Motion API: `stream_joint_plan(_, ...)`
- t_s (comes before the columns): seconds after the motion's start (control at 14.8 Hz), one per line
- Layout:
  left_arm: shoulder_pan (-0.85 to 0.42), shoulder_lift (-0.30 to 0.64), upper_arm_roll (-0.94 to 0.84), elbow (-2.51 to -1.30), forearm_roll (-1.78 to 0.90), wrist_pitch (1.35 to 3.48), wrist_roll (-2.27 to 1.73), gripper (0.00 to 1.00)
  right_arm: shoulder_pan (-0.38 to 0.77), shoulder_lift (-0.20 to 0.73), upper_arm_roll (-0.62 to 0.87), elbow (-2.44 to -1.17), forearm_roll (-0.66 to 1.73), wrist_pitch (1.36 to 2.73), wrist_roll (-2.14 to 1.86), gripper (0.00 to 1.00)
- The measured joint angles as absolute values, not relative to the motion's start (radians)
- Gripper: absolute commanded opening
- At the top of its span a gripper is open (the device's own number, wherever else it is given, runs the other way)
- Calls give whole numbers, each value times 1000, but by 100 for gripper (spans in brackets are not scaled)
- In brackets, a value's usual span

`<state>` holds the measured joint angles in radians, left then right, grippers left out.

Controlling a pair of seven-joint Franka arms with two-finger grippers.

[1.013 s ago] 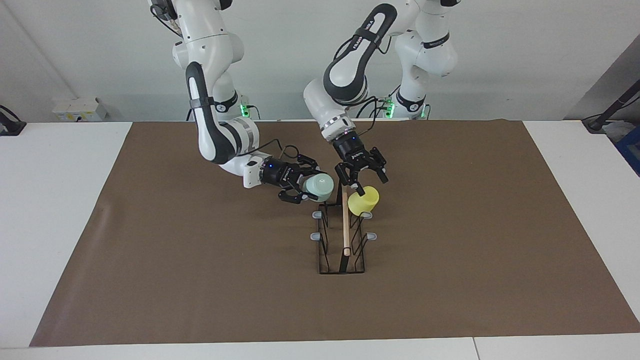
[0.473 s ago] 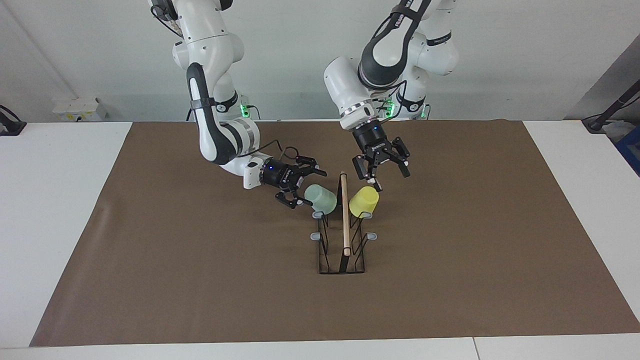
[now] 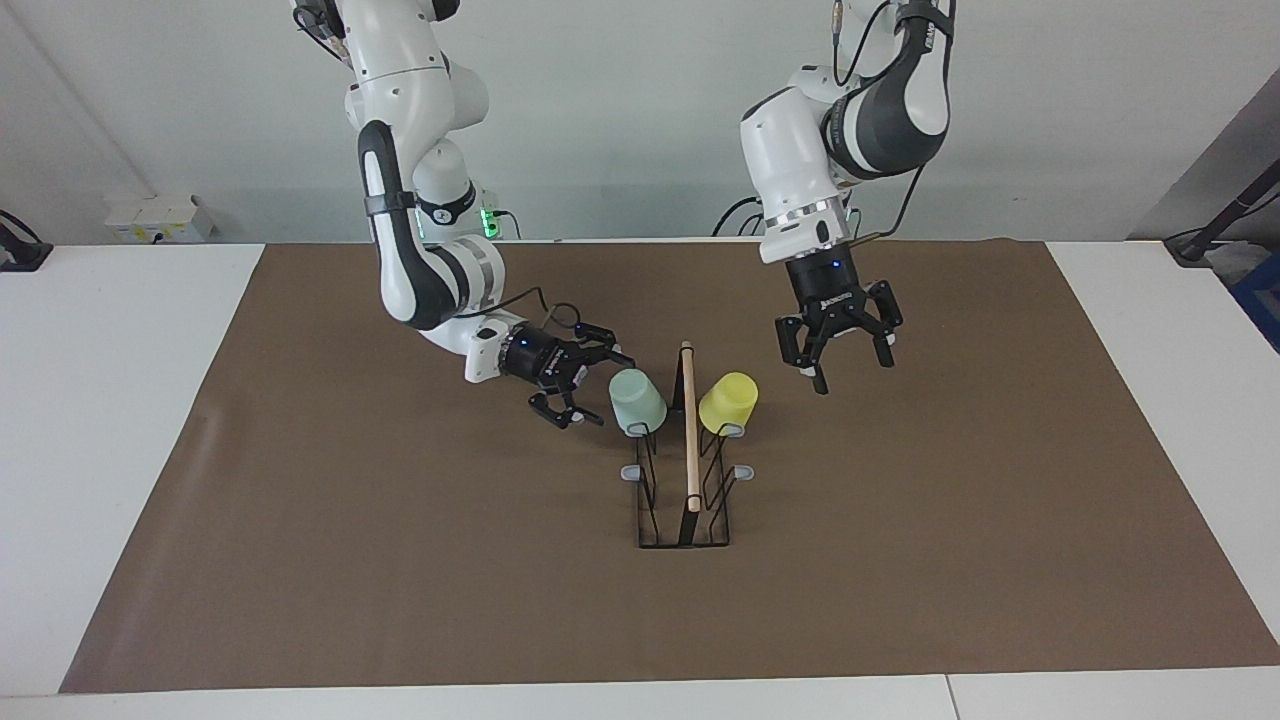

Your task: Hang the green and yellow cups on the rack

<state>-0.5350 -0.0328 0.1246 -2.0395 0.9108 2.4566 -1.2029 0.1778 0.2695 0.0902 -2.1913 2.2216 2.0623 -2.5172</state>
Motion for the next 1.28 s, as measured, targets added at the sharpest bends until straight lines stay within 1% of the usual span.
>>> stream_joint_plan(0.14, -479, -42, 127, -2010, 731, 2472, -961, 99, 109, 225, 89, -2162, 2054, 2125, -2468, 100)
stream_joint_plan(0.34, -412, -46, 132, -1952, 442, 2467, -618, 99, 13, 174, 84, -2119, 1746, 2149, -2356, 100)
stream_joint_plan(0.54, -368, -46, 134, -1903, 240, 2393, -353, 99, -96, 166, 82, -2060, 1408, 2151, -2261, 100)
stream_joint_plan(0.68, -338, -46, 134, -1867, 145, 2322, -216, 99, -146, 166, 82, -2027, 1213, 2151, -2206, 100)
stream_joint_plan(0.81, -299, -45, 135, -1828, 53, 2231, -81, 99, -164, 166, 82, -2006, 1069, 2156, -2147, 100)
stream_joint_plan(0.95, -257, -44, 136, -1796, -6, 2147, 22, 100, -163, 166, 83, -1983, 914, 2205, -2062, 100)
stream_joint_plan(1.08, -223, -43, 136, -1783, -21, 2093, 71, 100, -153, 166, 88, -1956, 713, 2265, -1943, 100)
stream_joint_plan(1.28, -187, -45, 136, -1772, -22, 2004, 113, 100, -114, 165, 93, -1931, 471, 2293, -1731, 100)
